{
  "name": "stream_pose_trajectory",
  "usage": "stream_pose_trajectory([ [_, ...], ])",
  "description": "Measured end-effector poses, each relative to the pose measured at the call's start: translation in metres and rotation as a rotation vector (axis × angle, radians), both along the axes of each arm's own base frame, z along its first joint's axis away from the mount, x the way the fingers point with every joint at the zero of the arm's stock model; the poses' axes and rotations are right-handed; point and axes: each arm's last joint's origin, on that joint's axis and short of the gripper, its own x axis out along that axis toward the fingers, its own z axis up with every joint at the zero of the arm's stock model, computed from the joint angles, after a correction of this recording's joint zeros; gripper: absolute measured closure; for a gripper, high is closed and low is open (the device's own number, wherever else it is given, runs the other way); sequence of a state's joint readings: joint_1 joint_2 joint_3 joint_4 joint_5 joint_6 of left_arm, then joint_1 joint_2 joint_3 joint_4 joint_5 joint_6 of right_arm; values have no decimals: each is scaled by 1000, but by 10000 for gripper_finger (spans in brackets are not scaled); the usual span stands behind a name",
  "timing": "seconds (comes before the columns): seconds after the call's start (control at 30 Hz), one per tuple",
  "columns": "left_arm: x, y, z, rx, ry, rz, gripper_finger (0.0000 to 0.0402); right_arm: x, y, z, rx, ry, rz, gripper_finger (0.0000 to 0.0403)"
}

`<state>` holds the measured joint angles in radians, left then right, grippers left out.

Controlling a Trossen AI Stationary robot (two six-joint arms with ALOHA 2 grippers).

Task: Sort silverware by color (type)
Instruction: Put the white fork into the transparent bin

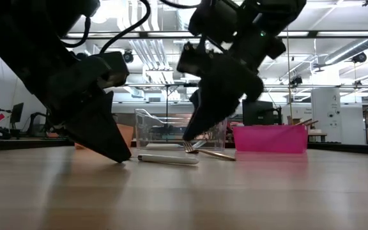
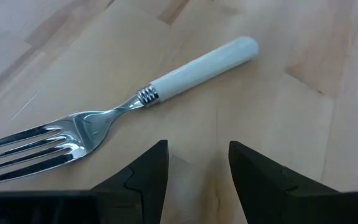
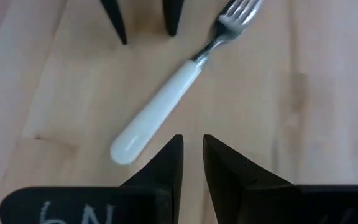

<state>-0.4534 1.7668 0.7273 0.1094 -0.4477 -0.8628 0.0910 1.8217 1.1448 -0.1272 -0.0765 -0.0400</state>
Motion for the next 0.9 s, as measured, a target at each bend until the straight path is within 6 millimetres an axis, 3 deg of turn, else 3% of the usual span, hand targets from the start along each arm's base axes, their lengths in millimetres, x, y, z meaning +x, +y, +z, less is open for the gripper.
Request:
stream_pose_trajectory([
  [0.3, -1, 0, 0, 24, 12, -11, 248, 9, 18, -31, 19, 16, 7, 351],
  [0.47, -3, 3, -2, 97, 23, -2, 248, 13, 21, -39, 22, 1, 11, 351],
  [0.9, -8, 6, -3, 146, 82, -1, 248, 13, 28, -38, 15, -11, -6, 351],
])
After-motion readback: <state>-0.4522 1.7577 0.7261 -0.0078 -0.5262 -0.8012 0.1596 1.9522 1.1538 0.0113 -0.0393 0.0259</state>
